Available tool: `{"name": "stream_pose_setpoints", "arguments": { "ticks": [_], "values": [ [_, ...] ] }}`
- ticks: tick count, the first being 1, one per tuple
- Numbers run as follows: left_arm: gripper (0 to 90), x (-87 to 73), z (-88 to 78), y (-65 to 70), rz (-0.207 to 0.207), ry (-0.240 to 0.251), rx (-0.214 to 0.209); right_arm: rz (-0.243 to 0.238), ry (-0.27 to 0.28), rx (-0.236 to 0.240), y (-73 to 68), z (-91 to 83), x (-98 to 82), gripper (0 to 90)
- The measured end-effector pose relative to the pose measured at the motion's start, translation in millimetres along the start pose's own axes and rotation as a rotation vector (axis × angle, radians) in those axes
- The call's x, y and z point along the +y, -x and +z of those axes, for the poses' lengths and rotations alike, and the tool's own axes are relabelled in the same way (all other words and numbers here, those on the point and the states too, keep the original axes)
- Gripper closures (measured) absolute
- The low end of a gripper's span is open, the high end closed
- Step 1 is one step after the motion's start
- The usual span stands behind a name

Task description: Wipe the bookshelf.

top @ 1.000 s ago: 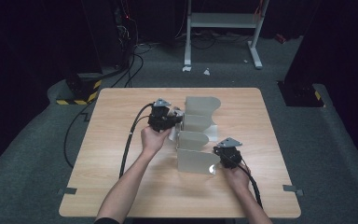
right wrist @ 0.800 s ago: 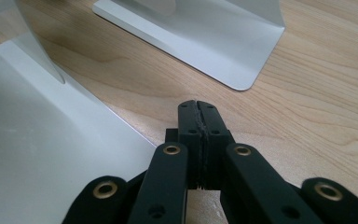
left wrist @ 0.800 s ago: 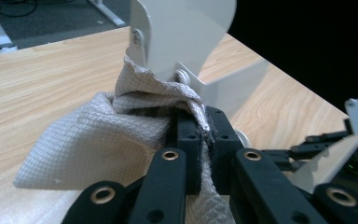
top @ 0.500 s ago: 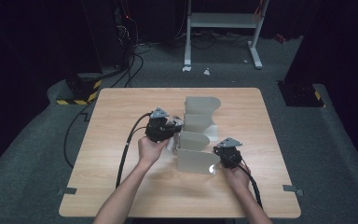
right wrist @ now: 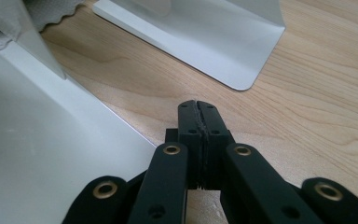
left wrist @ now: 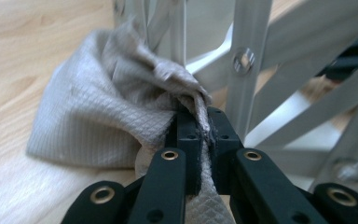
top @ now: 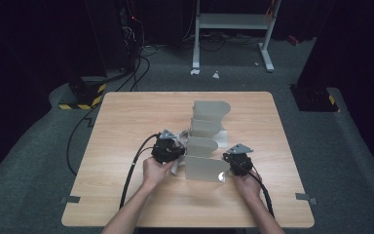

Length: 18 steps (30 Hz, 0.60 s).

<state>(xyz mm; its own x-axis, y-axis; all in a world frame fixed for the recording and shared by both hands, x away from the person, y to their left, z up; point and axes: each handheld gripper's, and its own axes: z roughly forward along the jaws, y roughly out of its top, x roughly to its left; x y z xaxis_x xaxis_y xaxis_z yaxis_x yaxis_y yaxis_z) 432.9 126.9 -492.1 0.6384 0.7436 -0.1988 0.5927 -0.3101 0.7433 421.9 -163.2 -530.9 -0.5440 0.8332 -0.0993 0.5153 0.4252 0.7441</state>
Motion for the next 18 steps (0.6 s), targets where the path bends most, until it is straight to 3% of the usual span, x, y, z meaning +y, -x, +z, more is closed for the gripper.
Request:
{"name": "stream_pose_setpoints", "arguments": {
  "ticks": [4, 9, 18],
  "values": [
    [85.2, -6.0, -7.0, -7.2, -0.015, 0.008, 0.022, -0.001, 0.001, 0.0, 0.0, 0.1, 0.0, 89.7],
    [85.2, -11.9, -24.2, -19.5, -0.021, 0.023, 0.081, 0.002, 0.001, 0.003, 0.2, 0.0, 0.0, 89.6],
    [85.2, -24.5, -53.9, -52.1, -0.094, 0.057, 0.188, 0.004, 0.001, 0.006, 0.7, 0.1, 0.0, 89.2]
  ]
}}
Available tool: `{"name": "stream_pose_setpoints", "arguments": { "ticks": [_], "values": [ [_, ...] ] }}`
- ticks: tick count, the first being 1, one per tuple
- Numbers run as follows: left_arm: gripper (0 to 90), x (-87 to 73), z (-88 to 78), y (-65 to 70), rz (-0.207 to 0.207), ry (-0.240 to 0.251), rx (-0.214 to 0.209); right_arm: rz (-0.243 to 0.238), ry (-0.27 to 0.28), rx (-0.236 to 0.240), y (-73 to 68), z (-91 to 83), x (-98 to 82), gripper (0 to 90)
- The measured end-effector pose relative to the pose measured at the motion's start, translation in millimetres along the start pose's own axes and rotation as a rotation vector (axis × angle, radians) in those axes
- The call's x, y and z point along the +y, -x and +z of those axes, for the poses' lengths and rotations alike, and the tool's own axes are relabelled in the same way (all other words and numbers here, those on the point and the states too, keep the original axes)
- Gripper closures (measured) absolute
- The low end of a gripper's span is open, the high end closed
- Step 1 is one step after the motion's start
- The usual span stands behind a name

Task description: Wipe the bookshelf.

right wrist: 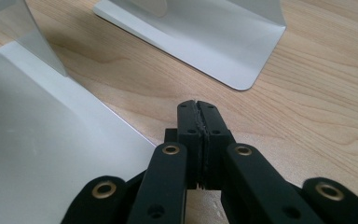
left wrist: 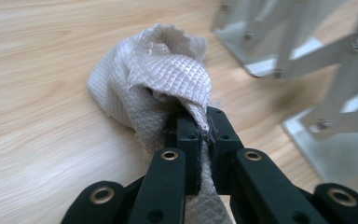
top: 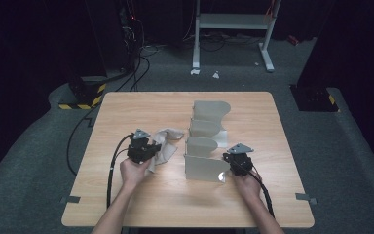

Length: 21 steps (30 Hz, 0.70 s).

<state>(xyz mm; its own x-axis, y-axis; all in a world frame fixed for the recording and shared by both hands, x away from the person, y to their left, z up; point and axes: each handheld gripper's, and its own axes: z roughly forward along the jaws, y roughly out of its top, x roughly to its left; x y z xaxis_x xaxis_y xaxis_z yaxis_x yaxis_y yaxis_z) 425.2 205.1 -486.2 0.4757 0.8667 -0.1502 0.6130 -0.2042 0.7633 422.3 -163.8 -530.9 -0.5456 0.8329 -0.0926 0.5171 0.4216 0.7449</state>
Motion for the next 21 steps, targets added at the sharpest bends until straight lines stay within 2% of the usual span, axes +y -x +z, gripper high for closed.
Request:
{"name": "stream_pose_setpoints", "arguments": {
  "ticks": [3, 9, 14, 18, 21],
  "values": [
    [85.2, -2.6, -3.9, -8.0, -0.007, 0.01, 0.045, -0.002, 0.0, -0.002, -0.3, 0.0, 0.0, 89.2],
    [85.2, -7.1, -8.0, -23.4, -0.046, 0.017, 0.085, 0.0, 0.0, 0.0, -0.1, 0.0, 0.0, 89.1],
    [83.7, -13.4, -7.2, -34.4, -0.082, -0.011, 0.124, 0.0, 0.001, 0.002, 0.4, 0.0, 0.0, 89.1],
    [76.3, -20.5, -3.8, -37.7, -0.099, -0.051, 0.143, 0.008, 0.001, 0.004, 0.9, 0.0, 0.0, 87.7],
    [64.4, -23.0, -5.8, -36.5, -0.109, -0.041, 0.16, 0.011, 0.001, 0.005, 1.0, 0.0, -0.1, 87.1]
  ]
}}
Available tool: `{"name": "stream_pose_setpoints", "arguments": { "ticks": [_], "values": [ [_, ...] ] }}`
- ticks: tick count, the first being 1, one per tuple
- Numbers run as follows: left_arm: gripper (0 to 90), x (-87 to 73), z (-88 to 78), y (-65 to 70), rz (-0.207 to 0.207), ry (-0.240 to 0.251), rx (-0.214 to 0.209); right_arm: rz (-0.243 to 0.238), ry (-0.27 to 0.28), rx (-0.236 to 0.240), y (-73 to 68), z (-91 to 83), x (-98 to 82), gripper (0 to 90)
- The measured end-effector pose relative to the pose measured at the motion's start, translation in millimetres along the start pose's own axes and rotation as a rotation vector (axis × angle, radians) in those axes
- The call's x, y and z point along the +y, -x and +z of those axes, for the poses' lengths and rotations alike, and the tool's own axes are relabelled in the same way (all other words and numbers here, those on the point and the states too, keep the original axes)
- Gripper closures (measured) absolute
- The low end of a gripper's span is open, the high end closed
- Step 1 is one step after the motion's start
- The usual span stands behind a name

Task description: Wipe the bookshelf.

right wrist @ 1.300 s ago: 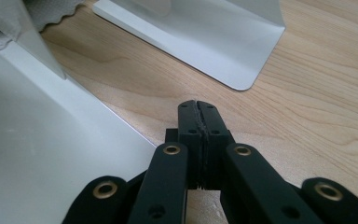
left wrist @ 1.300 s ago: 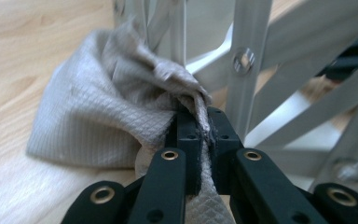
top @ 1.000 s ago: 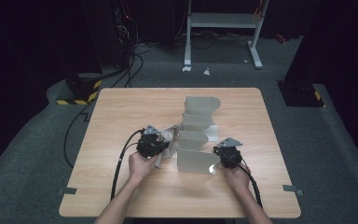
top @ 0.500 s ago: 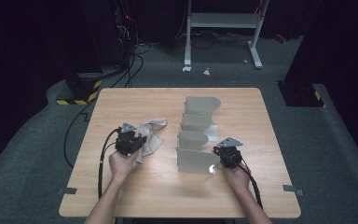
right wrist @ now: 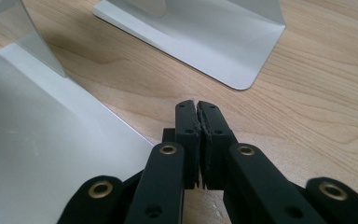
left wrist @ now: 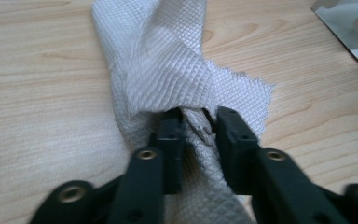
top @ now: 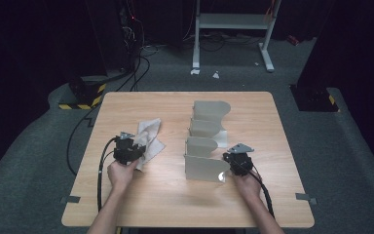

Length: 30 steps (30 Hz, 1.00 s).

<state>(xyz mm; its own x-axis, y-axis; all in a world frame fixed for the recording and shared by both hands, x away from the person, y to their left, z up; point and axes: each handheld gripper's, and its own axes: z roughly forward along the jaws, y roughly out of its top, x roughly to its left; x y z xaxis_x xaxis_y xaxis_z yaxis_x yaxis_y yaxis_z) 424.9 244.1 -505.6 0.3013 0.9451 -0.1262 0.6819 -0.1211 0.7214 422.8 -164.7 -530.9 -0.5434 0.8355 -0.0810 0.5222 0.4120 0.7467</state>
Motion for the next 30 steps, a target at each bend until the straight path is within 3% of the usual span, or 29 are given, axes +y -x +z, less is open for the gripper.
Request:
{"name": "stream_pose_setpoints", "arguments": {
  "ticks": [3, 7, 10, 16, 20, 26, 30],
  "values": [
    [52.3, 1.3, -7.0, 1.6, -0.018, 0.04, -0.006, 0.005, -0.001, 0.0, 0.6, -0.1, 0.0, 85.8],
    [45.9, 3.2, -18.3, 8.6, -0.013, 0.089, -0.012, 0.019, -0.001, -0.003, 1.7, -0.1, -0.1, 81.7],
    [42.9, 2.2, -24.8, 14.4, -0.02, 0.098, -0.029, 0.041, -0.002, 0.007, 4.1, -0.1, -0.2, 74.1],
    [38.7, -3.5, -33.4, 37.1, 0.029, 0.088, -0.051, 0.05, -0.003, 0.026, 5.9, 0.0, -0.3, 66.1],
    [35.6, -6.8, -29.2, 48.9, 0.037, 0.059, -0.086, 0.048, -0.004, 0.023, 5.3, -0.1, -0.2, 64.8],
    [33.1, -11.9, -19.4, 71.8, 0.086, 0.015, -0.116, 0.048, -0.01, 0.033, 5.7, 0.0, -0.2, 59.8],
    [31.4, -16.2, -18.4, 89.8, 0.117, 0.024, -0.131, 0.048, -0.01, 0.04, 6.1, 0.0, -0.2, 58.9]
  ]
}}
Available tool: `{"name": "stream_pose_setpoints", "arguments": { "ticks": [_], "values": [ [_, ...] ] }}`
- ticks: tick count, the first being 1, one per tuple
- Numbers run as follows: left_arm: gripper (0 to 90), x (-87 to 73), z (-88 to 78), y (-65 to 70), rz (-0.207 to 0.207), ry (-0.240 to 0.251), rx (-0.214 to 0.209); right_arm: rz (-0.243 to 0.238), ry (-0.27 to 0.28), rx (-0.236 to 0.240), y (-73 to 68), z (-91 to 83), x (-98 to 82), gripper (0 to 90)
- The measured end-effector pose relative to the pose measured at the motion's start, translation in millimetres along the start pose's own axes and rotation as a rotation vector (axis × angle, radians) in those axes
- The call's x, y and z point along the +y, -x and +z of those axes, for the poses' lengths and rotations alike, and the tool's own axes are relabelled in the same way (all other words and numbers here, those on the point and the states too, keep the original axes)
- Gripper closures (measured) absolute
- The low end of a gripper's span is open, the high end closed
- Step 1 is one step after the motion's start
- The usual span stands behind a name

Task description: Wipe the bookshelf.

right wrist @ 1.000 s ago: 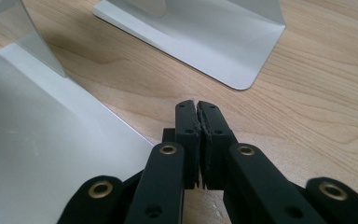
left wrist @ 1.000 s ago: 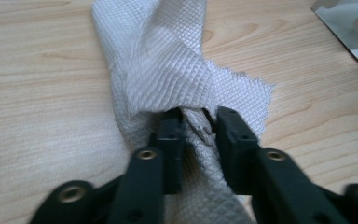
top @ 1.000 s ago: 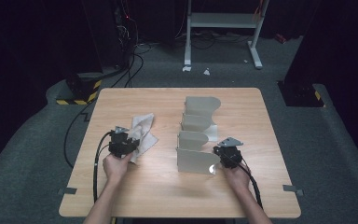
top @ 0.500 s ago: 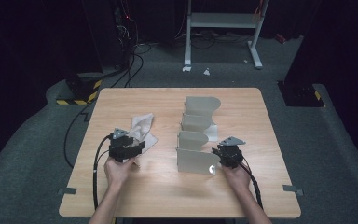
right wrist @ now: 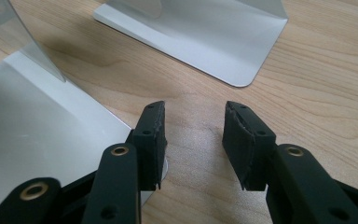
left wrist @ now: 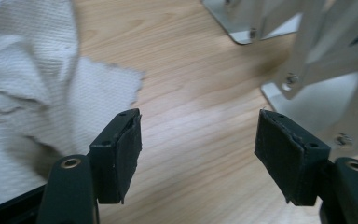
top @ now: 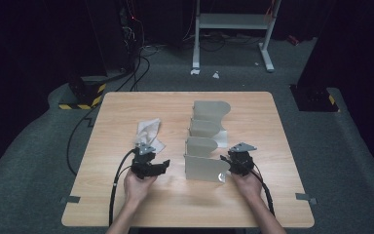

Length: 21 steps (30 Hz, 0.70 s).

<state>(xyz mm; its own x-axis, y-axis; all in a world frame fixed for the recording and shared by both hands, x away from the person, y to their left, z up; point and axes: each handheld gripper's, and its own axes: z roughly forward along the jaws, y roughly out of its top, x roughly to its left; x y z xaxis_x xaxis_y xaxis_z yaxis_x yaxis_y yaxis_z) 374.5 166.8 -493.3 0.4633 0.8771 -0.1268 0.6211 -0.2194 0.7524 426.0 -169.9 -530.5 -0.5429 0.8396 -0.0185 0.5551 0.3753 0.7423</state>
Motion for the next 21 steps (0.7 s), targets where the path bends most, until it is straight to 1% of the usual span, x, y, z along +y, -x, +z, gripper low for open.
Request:
{"name": "stream_pose_setpoints", "arguments": {
  "ticks": [2, 3, 5, 8, 11, 15, 19, 21],
  "values": [
    [30.2, -1.4, 1.7, 8.3, 0.021, -0.001, -0.017, 0.001, 0.0, 0.005, 0.2, 0.0, -0.1, 58.2],
    [29.5, -2.7, 3.0, 13.9, 0.039, -0.005, -0.025, 0.001, 0.0, 0.006, 0.6, -0.2, -0.2, 58.3],
    [28.3, -4.3, 4.2, 18.4, 0.051, -0.009, -0.038, 0.011, 0.002, 0.006, 1.5, -1.2, -1.1, 58.9],
    [27.1, -6.5, 5.6, 22.8, 0.053, -0.018, -0.06, 0.016, 0.004, -0.001, 2.4, -2.7, -2.5, 62.6],
    [26.5, -9.1, 5.3, 27.8, 0.053, -0.018, -0.074, 0.023, 0.002, 0.005, 4.2, -4.5, -3.6, 64.6],
    [25.6, -11.8, 6.0, 35.8, 0.056, -0.018, -0.098, 0.013, -0.004, 0.008, 5.3, -5.3, -3.5, 65.5],
    [24.7, -13.7, 8.6, 43.9, 0.078, -0.026, -0.105, 0.011, -0.006, 0.005, 5.1, -5.4, -3.3, 65.9],
    [24.5, -14.0, 10.8, 46.8, 0.08, -0.032, -0.11, 0.011, -0.005, 0.003, 5.0, -5.2, -3.3, 66.6]
  ]
}}
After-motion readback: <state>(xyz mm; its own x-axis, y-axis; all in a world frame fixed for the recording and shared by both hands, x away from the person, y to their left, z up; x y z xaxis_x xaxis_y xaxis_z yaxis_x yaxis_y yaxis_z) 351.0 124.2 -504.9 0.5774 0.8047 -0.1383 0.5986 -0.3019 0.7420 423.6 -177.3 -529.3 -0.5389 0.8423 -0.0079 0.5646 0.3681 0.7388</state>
